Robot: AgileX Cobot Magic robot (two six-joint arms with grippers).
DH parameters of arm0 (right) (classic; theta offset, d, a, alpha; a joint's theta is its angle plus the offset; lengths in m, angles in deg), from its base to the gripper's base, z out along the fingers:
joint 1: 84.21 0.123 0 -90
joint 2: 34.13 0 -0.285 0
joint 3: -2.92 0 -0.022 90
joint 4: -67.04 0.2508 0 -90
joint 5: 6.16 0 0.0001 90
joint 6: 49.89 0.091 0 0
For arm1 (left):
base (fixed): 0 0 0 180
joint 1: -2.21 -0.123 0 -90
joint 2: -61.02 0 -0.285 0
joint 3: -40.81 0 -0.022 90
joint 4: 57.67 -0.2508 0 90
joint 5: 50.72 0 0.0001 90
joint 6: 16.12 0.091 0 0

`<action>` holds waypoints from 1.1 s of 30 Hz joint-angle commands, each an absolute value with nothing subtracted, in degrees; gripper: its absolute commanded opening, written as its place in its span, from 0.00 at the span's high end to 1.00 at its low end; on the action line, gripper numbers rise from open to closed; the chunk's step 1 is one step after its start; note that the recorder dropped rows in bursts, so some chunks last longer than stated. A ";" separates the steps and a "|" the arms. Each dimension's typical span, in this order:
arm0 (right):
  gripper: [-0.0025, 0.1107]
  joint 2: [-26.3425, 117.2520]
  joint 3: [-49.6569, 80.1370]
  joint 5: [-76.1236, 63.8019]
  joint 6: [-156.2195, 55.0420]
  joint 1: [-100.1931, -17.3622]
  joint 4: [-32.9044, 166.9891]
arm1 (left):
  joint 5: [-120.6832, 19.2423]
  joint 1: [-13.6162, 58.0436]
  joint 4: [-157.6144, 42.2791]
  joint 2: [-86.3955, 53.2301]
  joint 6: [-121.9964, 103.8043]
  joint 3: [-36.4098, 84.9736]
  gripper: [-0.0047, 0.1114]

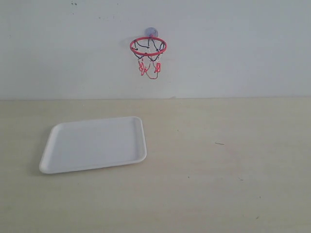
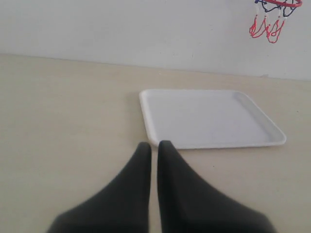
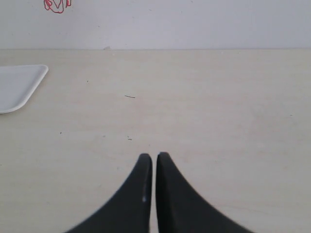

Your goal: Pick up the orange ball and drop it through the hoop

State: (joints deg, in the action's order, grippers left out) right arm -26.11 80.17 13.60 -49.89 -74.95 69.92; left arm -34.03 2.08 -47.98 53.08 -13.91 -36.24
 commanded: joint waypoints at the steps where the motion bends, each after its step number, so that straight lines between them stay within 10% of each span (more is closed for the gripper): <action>1: 0.95 -26.34 80.14 12.93 -49.89 -75.07 69.81 | -33.80 1.84 -49.12 53.23 -15.29 -36.41 0.92; 33: 0.95 -26.34 80.14 12.92 -49.89 -75.07 69.54 | -33.80 2.24 -49.76 53.23 -15.29 -36.41 0.92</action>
